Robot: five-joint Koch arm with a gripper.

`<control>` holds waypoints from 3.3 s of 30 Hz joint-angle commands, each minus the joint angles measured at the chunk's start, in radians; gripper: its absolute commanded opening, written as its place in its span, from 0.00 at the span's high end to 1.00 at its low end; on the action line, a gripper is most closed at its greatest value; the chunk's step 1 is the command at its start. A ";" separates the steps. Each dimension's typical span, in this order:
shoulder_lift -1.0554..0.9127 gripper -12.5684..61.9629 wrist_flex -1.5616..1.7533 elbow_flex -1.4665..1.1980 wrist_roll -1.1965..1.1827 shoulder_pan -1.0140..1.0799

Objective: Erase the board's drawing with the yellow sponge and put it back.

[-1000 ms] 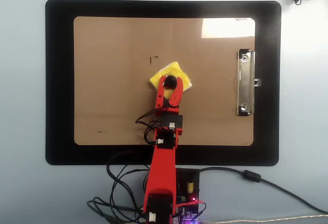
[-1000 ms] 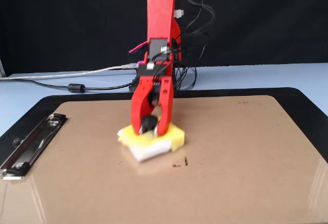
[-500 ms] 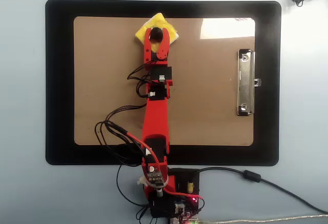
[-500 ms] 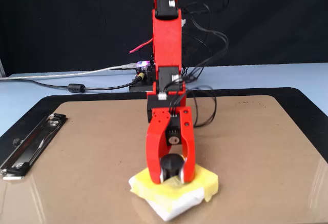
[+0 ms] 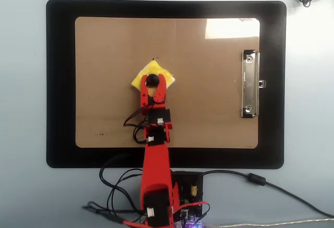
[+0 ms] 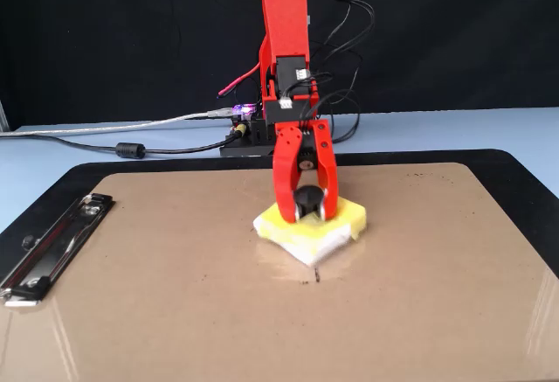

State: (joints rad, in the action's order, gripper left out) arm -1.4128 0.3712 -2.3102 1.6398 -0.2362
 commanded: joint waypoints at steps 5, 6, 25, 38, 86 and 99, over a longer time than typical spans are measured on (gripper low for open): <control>0.479 0.94 0.005 0.517 0.018 -0.011; 0.499 0.94 0.005 0.546 0.018 -0.014; 0.127 0.94 0.020 0.160 0.083 0.009; -0.095 0.94 -0.281 0.253 0.150 -0.137; -0.623 0.40 -1.279 0.416 0.325 -0.744; -0.746 0.39 -2.207 0.425 0.072 -0.074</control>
State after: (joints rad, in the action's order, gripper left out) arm -2.1215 -1.8024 -1.8837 1.7671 -0.3344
